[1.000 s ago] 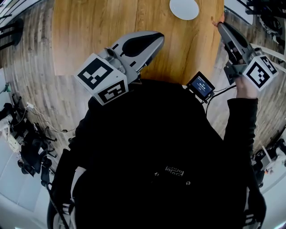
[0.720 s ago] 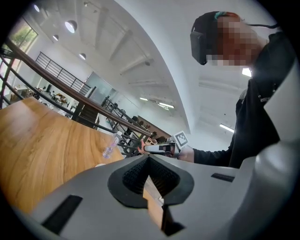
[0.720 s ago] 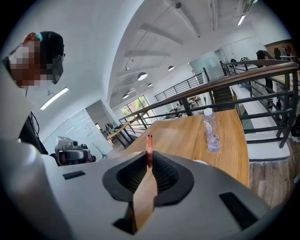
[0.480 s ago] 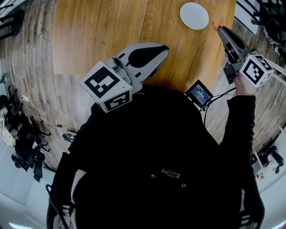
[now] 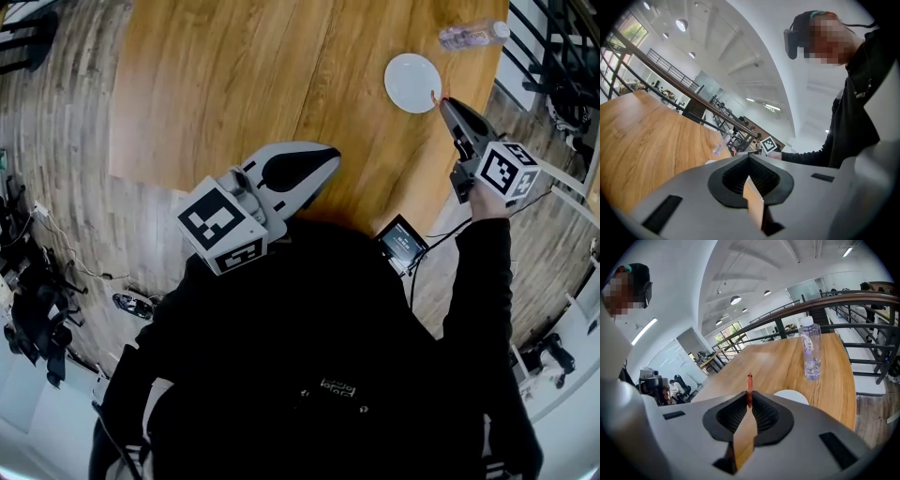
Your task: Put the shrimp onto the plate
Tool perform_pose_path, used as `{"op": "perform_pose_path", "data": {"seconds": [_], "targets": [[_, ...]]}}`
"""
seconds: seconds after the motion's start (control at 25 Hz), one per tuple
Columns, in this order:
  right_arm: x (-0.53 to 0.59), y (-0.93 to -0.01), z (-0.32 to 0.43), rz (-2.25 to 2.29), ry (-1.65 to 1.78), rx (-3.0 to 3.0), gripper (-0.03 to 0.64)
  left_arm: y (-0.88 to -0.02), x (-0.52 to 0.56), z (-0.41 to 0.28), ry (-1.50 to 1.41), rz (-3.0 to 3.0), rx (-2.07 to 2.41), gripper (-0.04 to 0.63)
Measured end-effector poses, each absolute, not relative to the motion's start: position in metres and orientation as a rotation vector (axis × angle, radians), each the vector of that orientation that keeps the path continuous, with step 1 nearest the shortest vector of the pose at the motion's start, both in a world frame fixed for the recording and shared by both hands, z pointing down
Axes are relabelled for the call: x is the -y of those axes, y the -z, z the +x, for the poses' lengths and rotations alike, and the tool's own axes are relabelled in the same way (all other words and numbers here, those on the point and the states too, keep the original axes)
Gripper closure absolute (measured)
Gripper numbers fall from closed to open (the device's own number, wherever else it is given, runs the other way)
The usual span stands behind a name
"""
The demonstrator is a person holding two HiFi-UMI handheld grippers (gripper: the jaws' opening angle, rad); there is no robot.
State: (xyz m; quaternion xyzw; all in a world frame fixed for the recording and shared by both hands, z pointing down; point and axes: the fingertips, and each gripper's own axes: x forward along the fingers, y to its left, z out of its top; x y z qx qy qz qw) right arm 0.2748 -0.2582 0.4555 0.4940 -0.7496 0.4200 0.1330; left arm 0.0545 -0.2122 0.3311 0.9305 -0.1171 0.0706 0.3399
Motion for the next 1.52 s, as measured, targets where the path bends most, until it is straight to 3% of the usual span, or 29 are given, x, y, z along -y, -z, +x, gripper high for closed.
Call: {"op": "perform_pose_path", "data": {"seconds": [0.72,1.52], "targets": [[0.284,-0.611,0.283,1.338,-1.436,1.859,0.568,-0.369,0.236,0.013,-0.172,2.325,0.398,0.589],[0.289,-0.635,0.289,1.329,-1.306,1.753,0.565,-0.384,0.232,0.004,-0.158,2.286,0.467,0.589]]}}
